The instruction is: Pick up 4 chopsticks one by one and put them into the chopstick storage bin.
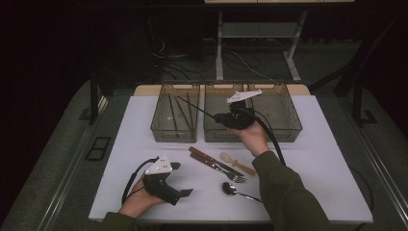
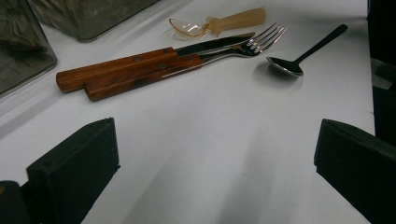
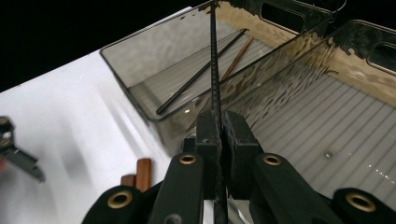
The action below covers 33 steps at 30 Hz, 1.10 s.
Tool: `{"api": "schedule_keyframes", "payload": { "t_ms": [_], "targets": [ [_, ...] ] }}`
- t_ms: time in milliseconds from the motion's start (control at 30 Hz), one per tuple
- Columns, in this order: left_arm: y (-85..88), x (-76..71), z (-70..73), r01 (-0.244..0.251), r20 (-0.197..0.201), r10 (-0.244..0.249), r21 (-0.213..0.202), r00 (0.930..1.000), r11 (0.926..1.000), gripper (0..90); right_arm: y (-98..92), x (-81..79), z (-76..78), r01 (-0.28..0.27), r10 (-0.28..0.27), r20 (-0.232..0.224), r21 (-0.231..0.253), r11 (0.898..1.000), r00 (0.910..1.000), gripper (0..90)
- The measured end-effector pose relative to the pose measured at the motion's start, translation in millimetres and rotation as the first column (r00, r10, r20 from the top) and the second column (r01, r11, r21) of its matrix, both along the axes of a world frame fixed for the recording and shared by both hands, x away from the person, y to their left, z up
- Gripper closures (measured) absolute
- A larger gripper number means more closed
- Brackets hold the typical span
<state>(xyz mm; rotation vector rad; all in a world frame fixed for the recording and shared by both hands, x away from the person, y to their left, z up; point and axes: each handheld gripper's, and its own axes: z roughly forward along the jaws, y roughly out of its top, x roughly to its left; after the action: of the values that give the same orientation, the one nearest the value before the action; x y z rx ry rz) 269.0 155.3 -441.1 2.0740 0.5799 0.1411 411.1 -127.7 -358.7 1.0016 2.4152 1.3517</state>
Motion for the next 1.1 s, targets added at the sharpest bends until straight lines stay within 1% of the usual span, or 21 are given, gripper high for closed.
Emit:
{"api": "schedule_keyframes", "payload": {
  "t_ms": [33, 100, 167, 233, 267, 367, 467, 533, 600, 633, 733, 800, 867, 1033, 1100],
  "targets": [
    [-0.2, 0.0, -0.3, -0.002, 0.003, 0.002, -0.005, 1.0000, 1.0000, 0.0, 2.9, 2.3, -0.1, 0.004, -0.004, -0.002, -0.005, 1.000, 1.0000, 85.5],
    [0.1, 0.0, 0.5, 0.001, 0.002, -0.001, 0.004, 1.0000, 1.0000, 0.0, 8.4, 7.6, -0.2, 0.013, -0.013, -0.002, -0.011, 1.000, 0.9999, 85.5],
    [0.2, 0.3, 0.7, 0.004, 0.006, -0.004, 0.004, 1.0000, 1.0000, 0.0, 14.1, 12.4, 0.7, 0.018, -0.018, -0.005, -0.017, 1.000, 0.9998, 85.5],
    [-0.1, -0.2, 0.7, 0.004, 0.001, -0.004, -0.002, 1.0000, 1.0000, 0.0, 20.0, 17.0, 1.9, 0.021, -0.022, -0.012, -0.021, 1.000, 0.9997, 85.4],
    [0.1, 0.3, 0.8, 0.007, 0.010, -0.007, -0.001, 0.9999, 1.0000, 0.0, 23.0, 19.5, 2.2, 0.023, -0.023, -0.009, -0.025, 0.999, 0.9997, 85.4],
    [-0.5, -0.1, 0.6, 0.005, 0.005, -0.005, -0.014, 1.0000, 0.9999, 0.0, 32.3, 25.8, 3.7, 0.030, -0.031, -0.011, -0.030, 0.999, 0.9995, 85.4],
    [0.2, 0.2, 1.3, 0.012, 0.009, -0.012, -0.007, 0.9999, 0.9999, 0.0, 41.6, 32.3, 3.5, 0.041, -0.042, -0.017, -0.037, 0.998, 0.9990, 85.4],
    [0.1, -0.1, 1.4, 0.010, 0.007, -0.010, -0.012, 0.9999, 0.9999, 0.0, 48.7, 36.6, 1.6, 0.049, -0.049, -0.020, -0.041, 0.998, 0.9986, 85.4],
    [0.0, -0.3, 1.5, 0.010, 0.005, -0.010, -0.019, 0.9999, 0.9998, 0.0, 56.6, 41.5, -0.7, 0.054, -0.056, -0.021, -0.059, 0.997, 0.9982, 85.4],
    [0.3, -0.2, 1.7, 0.012, 0.009, -0.012, -0.013, 0.9999, 0.9998, 0.0, 61.3, 44.3, -1.8, 0.060, -0.061, -0.022, -0.065, 0.996, 0.9979, 85.4],
    [0.3, -0.4, 1.6, 0.011, 0.004, -0.011, -0.016, 0.9999, 0.9998, 0.0, 70.1, 50.7, -4.3, 0.069, -0.072, -0.031, -0.071, 0.995, 0.9969, 85.4],
    [0.6, -0.2, 2.0, 0.012, 0.001, -0.012, -0.015, 0.9999, 0.9998, 0.0, 76.4, 55.0, -6.3, 0.077, -0.080, -0.032, -0.086, 0.993, 0.9963, 85.4],
    [1.0, 0.2, 2.0, 0.012, 0.008, -0.011, -0.019, 0.9999, 0.9998, 0.0, 82.3, 58.5, -8.0, 0.084, -0.088, -0.032, -0.098, 0.992, 0.9956, 85.4],
    [1.5, 0.5, 2.5, 0.015, 0.011, -0.015, -0.020, 0.9998, 0.9997, 0.0, 92.1, 68.1, -12.1, 0.109, -0.114, -0.043, -0.098, 0.989, 0.9925, 85.4],
    [1.5, 0.4, 2.6, 0.016, 0.011, -0.015, -0.020, 0.9998, 0.9997, 0.0, 96.1, 71.0, -12.9, 0.119, -0.125, -0.046, -0.107, 0.987, 0.9911, 85.4]
  ]
}}
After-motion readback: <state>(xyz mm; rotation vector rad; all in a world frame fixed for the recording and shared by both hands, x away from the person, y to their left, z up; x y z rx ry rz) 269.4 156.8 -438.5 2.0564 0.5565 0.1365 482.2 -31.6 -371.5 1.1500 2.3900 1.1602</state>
